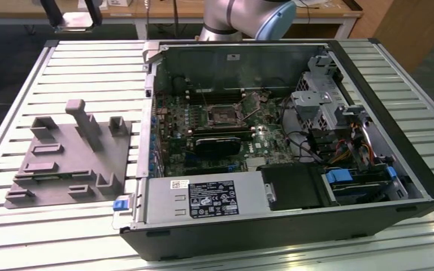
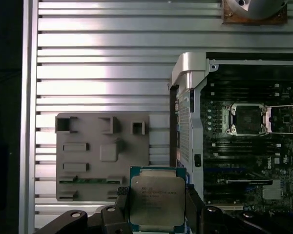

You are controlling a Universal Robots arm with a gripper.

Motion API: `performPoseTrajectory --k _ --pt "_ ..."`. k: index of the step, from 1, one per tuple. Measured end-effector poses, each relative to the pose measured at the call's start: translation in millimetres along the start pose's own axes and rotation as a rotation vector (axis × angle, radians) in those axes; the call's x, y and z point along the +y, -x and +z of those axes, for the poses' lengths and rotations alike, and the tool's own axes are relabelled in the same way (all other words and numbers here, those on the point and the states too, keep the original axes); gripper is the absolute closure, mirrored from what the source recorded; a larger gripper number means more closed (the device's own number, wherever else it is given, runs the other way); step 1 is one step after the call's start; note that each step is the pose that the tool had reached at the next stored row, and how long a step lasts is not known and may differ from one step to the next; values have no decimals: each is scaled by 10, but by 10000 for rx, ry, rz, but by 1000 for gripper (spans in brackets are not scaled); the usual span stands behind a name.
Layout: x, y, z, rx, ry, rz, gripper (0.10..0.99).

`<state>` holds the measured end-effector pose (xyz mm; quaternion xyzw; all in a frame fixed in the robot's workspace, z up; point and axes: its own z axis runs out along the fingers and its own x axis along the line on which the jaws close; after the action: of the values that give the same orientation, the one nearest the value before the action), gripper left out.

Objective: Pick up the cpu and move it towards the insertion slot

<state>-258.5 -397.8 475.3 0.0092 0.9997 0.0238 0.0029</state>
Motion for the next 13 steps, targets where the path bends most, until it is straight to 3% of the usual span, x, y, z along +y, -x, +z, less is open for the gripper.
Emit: performPoseTrajectory --k 4,13 --pt "4 62 23 -1 -1 0 545" --pt "26 289 127 -8 0 0 545"
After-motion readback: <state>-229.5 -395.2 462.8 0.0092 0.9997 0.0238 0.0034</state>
